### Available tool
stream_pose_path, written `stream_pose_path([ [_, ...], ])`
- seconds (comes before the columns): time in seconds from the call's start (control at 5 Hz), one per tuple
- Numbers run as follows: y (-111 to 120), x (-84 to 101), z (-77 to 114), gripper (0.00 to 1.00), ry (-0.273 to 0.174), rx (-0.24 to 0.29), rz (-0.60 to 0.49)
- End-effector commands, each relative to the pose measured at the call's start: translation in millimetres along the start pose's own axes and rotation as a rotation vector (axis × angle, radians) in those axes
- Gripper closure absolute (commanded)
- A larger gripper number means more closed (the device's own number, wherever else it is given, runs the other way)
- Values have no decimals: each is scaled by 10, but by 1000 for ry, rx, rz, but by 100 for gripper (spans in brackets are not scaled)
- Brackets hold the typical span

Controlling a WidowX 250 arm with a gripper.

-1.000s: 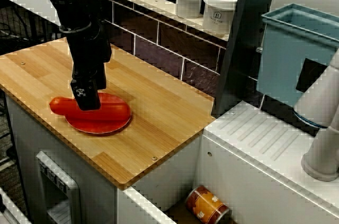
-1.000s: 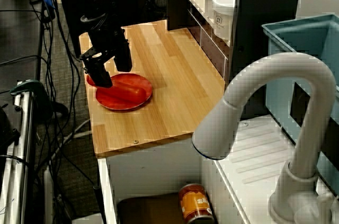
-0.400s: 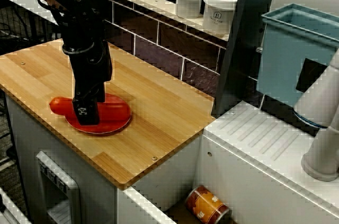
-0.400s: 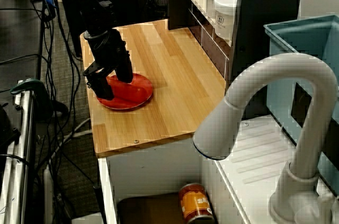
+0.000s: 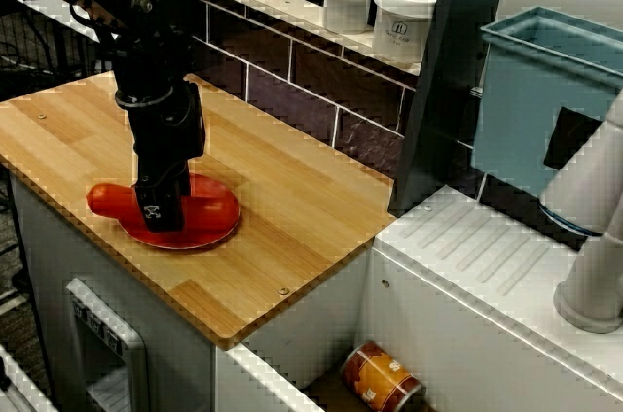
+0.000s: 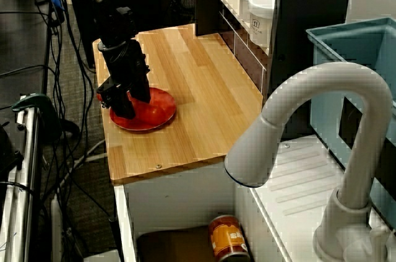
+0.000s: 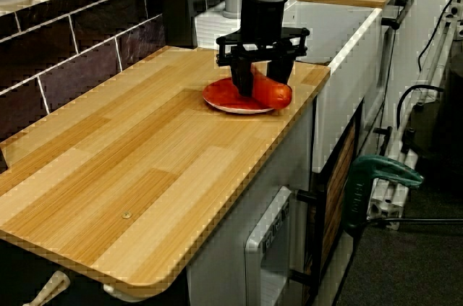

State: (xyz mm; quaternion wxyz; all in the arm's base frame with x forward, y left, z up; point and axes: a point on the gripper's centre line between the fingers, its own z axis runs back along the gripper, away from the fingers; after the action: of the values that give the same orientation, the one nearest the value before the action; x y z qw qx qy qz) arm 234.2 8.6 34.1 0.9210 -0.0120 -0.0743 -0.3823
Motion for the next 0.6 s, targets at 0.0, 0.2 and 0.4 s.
stream_pose_path([
  [0.0,227,-104,228,100,-21,27,39],
  [0.2,331,-19,498,100,-44,4,2],
  [0.4,447,148,586,100,-58,39,-230],
])
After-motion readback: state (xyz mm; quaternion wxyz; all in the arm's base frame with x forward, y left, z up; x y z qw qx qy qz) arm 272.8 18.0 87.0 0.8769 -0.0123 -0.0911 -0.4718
